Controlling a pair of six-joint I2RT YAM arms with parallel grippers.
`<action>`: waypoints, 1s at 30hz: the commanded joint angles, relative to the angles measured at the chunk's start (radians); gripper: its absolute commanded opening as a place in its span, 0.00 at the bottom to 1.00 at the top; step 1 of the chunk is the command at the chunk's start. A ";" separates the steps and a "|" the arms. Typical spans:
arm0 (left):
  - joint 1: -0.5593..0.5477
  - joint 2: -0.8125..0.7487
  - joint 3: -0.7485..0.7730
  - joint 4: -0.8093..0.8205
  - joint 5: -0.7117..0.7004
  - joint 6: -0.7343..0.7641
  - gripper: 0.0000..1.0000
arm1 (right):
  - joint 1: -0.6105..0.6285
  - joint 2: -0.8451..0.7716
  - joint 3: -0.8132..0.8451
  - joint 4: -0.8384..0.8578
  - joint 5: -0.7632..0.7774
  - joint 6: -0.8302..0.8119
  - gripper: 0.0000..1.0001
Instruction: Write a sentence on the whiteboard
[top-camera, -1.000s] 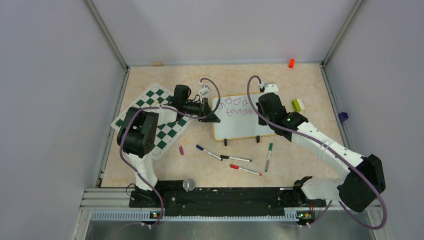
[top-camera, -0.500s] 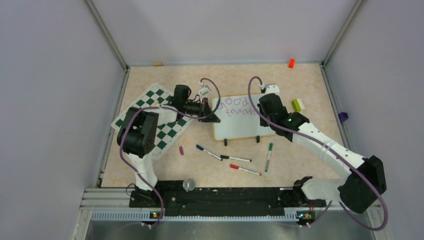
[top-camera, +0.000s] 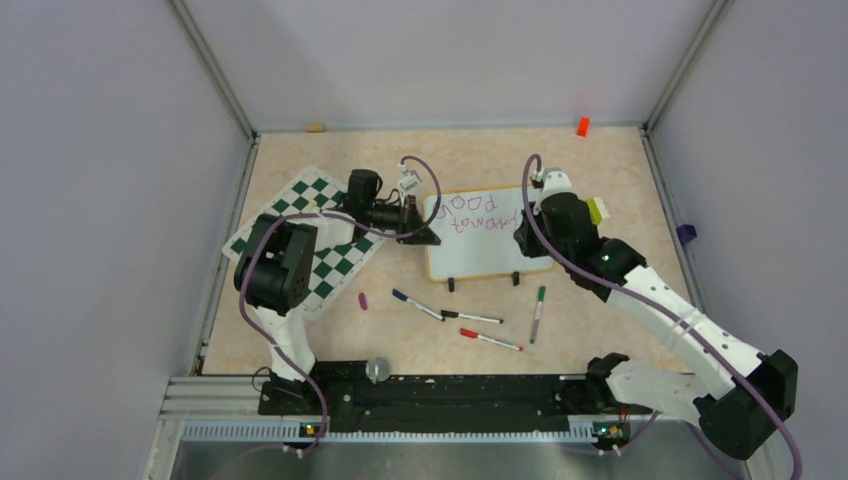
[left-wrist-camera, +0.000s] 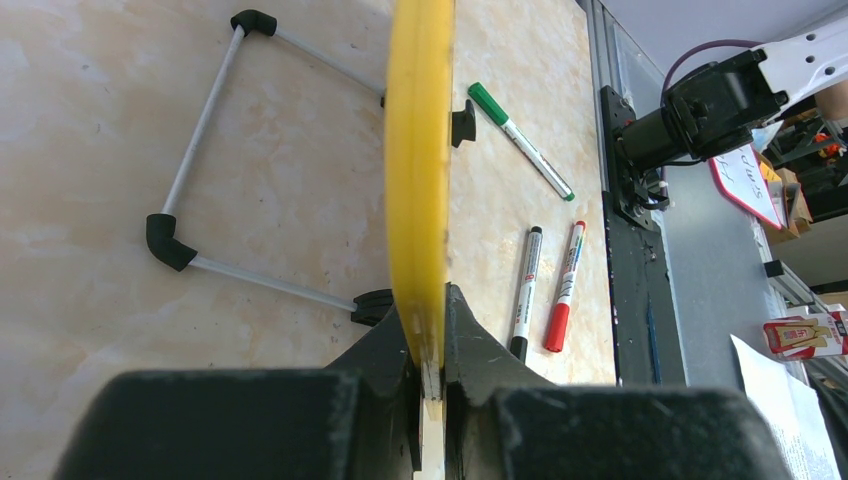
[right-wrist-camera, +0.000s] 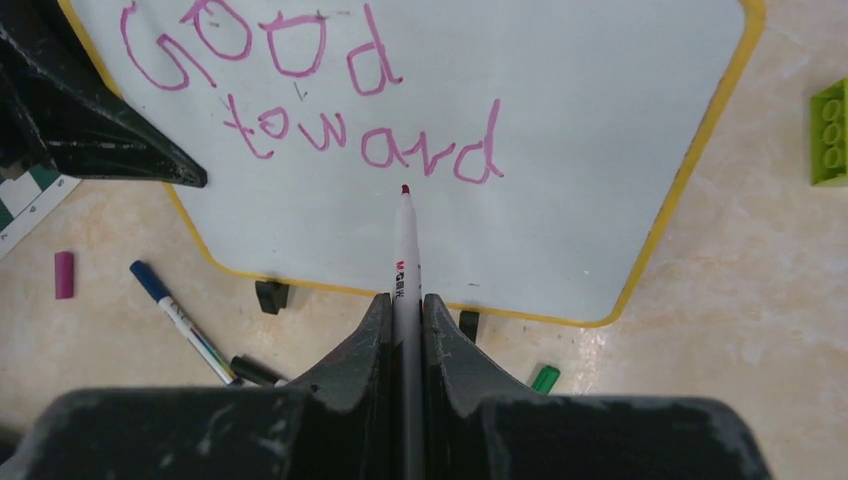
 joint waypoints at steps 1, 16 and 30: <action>-0.013 0.018 0.003 -0.026 -0.026 0.058 0.00 | -0.009 -0.020 -0.039 0.067 -0.095 0.043 0.00; -0.013 0.019 0.003 -0.026 -0.027 0.057 0.00 | 0.099 -0.032 -0.073 0.091 0.047 0.102 0.00; -0.017 0.000 -0.018 -0.004 -0.106 0.035 0.00 | 0.102 -0.092 -0.096 0.092 0.194 0.012 0.00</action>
